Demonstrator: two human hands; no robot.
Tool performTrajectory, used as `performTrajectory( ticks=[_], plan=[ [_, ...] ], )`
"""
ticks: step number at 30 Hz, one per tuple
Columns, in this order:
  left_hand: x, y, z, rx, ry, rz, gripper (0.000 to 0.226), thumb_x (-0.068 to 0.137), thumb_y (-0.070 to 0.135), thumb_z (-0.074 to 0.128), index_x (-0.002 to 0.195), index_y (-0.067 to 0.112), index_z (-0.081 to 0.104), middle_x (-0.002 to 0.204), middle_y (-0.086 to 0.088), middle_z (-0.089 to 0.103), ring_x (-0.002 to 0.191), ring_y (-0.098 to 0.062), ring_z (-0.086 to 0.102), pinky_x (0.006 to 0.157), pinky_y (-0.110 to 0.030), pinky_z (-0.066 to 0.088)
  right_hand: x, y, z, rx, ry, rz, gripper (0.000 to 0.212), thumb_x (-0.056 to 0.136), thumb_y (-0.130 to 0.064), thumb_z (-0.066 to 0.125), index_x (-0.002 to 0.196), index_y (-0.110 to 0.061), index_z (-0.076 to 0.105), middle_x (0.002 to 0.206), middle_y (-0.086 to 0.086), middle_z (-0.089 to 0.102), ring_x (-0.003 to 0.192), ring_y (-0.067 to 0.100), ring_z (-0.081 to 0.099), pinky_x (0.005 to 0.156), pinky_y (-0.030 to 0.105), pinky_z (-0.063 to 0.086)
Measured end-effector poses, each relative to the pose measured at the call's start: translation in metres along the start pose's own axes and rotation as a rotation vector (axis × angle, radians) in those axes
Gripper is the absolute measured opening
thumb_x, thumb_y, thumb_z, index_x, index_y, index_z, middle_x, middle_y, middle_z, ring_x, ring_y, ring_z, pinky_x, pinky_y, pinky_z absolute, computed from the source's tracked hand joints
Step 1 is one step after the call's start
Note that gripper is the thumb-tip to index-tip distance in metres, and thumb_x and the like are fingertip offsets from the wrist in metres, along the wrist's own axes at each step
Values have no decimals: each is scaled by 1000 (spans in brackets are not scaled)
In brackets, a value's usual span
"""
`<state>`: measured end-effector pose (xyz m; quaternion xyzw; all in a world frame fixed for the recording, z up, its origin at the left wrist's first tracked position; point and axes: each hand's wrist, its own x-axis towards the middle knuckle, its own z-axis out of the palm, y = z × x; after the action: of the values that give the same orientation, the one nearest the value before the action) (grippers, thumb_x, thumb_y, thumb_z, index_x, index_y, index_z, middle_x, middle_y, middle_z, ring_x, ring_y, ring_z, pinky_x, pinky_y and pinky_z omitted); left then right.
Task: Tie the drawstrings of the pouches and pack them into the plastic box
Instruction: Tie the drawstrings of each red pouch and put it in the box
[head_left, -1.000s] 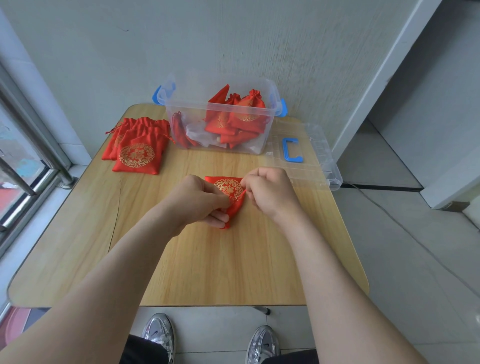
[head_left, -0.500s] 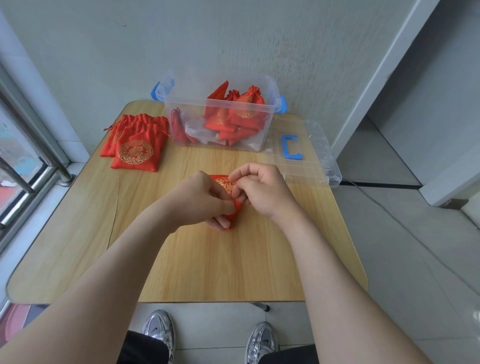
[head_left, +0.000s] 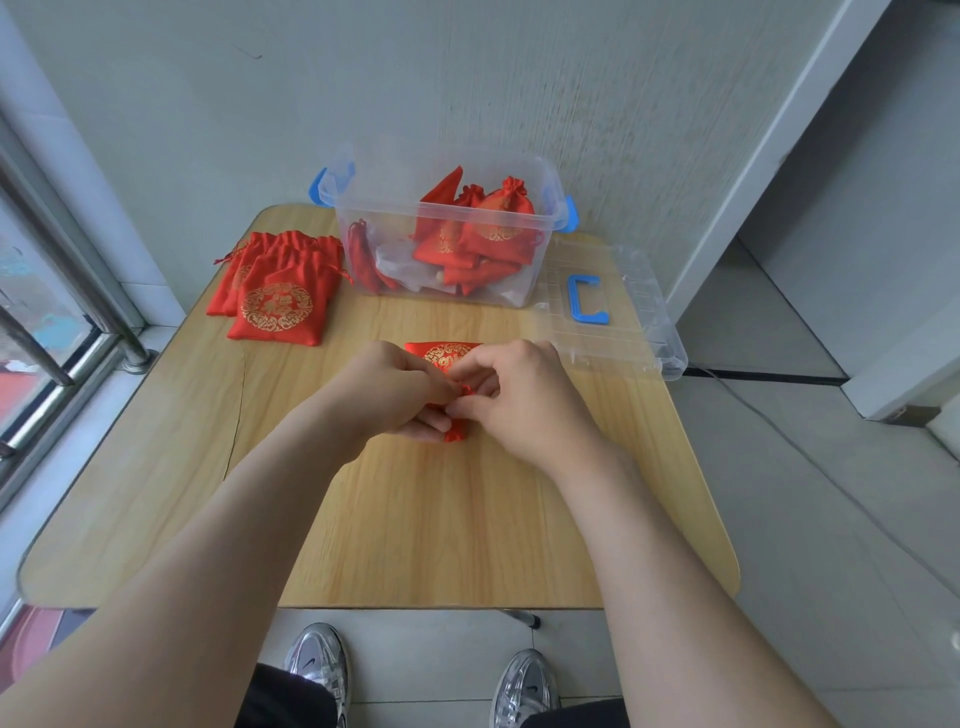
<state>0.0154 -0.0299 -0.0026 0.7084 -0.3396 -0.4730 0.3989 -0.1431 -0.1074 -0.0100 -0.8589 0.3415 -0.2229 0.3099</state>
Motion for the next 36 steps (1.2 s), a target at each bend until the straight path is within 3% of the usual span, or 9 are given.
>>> performTrajectory(
  ticks=[3,7,15,19,23,28,33,36],
  plan=[
    [0,0,-1,-3,4,2,13,99,6,70,94,-2,79,80,-19,78,75,-24,79,68,-29,65,4,1,5,-74,-8,-43,19,84,-13,82,99,-23,84,87,-6,77,82,12,70,78,37,61],
    [-1,-2,-1,-1,2,62,11,99,3,70,97,-4,79,87,-22,79,86,-30,80,76,-29,66,7,4,9,-171,55,-41,16,91,-13,78,100,-26,84,92,1,78,88,22,71,79,42,61],
    [-5,2,11,-35,171,122,4,89,-4,77,92,-3,78,77,-17,79,75,-28,80,68,-30,66,8,-1,11,-182,108,54,17,93,-11,76,96,-25,86,83,1,75,78,20,69,66,35,61],
    [-4,1,13,114,256,232,14,80,3,84,88,12,76,74,-4,79,71,-20,78,68,-32,65,6,-4,8,-185,140,67,20,94,-6,74,101,-20,86,90,3,75,83,19,67,70,29,58],
    [-5,2,16,231,375,343,20,74,4,85,86,17,76,74,3,78,64,-5,75,69,-26,64,7,-8,9,-67,152,168,22,89,-5,71,90,-22,85,86,-2,76,86,18,70,74,30,59],
    [-6,0,19,329,468,445,23,71,12,85,88,23,75,78,12,76,77,-3,74,76,-35,63,7,-11,2,157,101,368,21,91,-11,75,79,-29,78,78,-7,74,78,6,70,58,13,46],
    [-1,-1,19,361,473,492,25,72,6,83,94,17,75,80,11,75,78,-2,73,78,-33,63,8,-11,1,350,100,453,11,88,-14,78,82,-24,81,72,-7,71,80,15,71,69,26,51],
    [1,-2,16,393,419,503,25,73,6,81,94,17,74,79,11,76,77,-1,73,77,-28,61,8,-10,-2,369,57,494,13,86,-12,75,80,-23,81,81,-4,74,84,16,69,72,28,50]
  ],
)
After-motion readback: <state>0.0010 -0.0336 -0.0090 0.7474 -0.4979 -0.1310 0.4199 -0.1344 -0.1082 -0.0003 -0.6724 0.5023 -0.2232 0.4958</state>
